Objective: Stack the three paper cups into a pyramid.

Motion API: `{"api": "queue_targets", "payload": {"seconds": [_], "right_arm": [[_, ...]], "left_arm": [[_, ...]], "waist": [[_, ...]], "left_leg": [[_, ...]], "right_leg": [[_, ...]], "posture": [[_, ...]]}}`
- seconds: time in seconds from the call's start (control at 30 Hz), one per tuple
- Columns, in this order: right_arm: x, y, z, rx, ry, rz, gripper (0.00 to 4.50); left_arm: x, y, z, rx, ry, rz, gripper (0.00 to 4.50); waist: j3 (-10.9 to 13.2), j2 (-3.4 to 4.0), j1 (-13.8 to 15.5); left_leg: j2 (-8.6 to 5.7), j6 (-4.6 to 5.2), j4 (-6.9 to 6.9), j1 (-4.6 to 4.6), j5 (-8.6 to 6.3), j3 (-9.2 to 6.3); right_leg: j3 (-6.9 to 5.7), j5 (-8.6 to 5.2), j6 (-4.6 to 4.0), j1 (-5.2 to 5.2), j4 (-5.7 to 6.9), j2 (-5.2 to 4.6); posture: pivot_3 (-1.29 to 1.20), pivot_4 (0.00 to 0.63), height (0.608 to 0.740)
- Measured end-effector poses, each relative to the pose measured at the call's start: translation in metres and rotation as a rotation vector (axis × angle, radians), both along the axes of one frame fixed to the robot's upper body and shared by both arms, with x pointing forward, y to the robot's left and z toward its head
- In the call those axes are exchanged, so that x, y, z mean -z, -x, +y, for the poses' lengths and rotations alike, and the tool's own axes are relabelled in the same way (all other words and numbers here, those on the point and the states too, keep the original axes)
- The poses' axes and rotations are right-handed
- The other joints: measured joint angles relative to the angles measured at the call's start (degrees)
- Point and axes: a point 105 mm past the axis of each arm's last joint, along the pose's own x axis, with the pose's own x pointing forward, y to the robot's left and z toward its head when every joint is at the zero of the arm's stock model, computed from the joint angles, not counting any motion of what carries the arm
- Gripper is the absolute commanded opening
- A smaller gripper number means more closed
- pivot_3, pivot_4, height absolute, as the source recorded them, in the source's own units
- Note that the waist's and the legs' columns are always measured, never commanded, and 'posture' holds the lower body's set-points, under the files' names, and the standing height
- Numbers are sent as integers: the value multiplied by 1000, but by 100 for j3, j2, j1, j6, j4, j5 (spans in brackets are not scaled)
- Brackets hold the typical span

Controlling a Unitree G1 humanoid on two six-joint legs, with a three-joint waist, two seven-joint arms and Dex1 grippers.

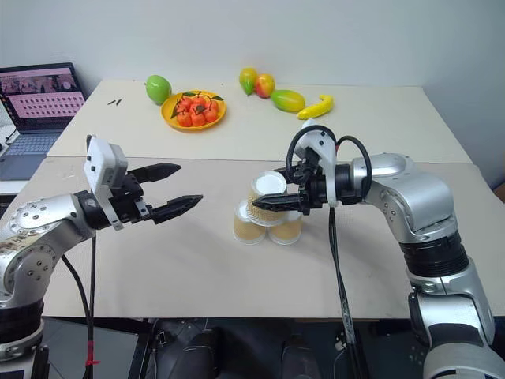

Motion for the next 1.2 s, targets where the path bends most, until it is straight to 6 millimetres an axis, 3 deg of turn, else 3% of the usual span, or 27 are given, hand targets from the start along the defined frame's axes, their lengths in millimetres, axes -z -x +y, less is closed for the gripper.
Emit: {"api": "queue_targets", "payload": {"seconds": [0.03,0.1,0.2,0.8,0.93,1.03,1.1,1.13,1.2], "right_arm": [[0,0,0,-2,0,1,2806],[0,0,0,-3,1,1,3751],[0,0,0,-5,1,2,4458],[-6,1,0,-23,16,-72,4458],[-20,5,-5,-37,-46,-79,4458],[-66,15,-17,-71,-178,-151,4458],[-93,24,-38,-62,-222,-210,4458],[-96,27,-52,-32,-200,-231,4458],[-81,26,-76,43,-134,-201,4458]], "left_arm": [[0,0,0,2,1,0,4500],[0,1,-1,3,5,1,4500],[0,0,0,-4,7,0,4500],[1,-1,-1,-8,7,5,4500],[0,-2,0,-9,10,3,4500],[-7,-4,-3,0,48,0,4500],[-12,-5,-3,-3,68,6,4500],[-14,-6,-3,-6,74,7,4500],[-16,-6,1,-27,78,7,4500]], "waist": [[0,0,0],[0,0,1],[0,0,1],[0,0,1],[1,0,5],[3,1,16],[3,0,61],[2,-2,90],[-8,-19,95]], "left_leg": [[0,0,0,0,0,0],[0,0,-1,0,0,0],[0,0,0,0,0,0],[0,0,-1,0,0,0],[0,0,-1,-2,0,1],[0,0,-1,-4,0,0],[0,1,-2,-6,-1,-5],[0,1,-4,-8,-2,-5],[0,2,-1,-8,-7,-2]], "right_leg": [[0,0,0,0,0,0],[-1,0,0,0,0,0],[0,0,0,0,0,0],[0,0,0,-1,-1,0],[0,0,0,-2,-1,0],[-1,0,0,-2,-1,0],[-8,0,0,3,-11,0],[-8,0,1,5,-18,0],[-7,-1,1,9,-26,0]], "posture": [[0,150,732],[0,150,732],[0,150,732],[0,150,732],[0,150,732],[0,150,732],[0,150,732],[0,150,732],[0,150,732]]}}
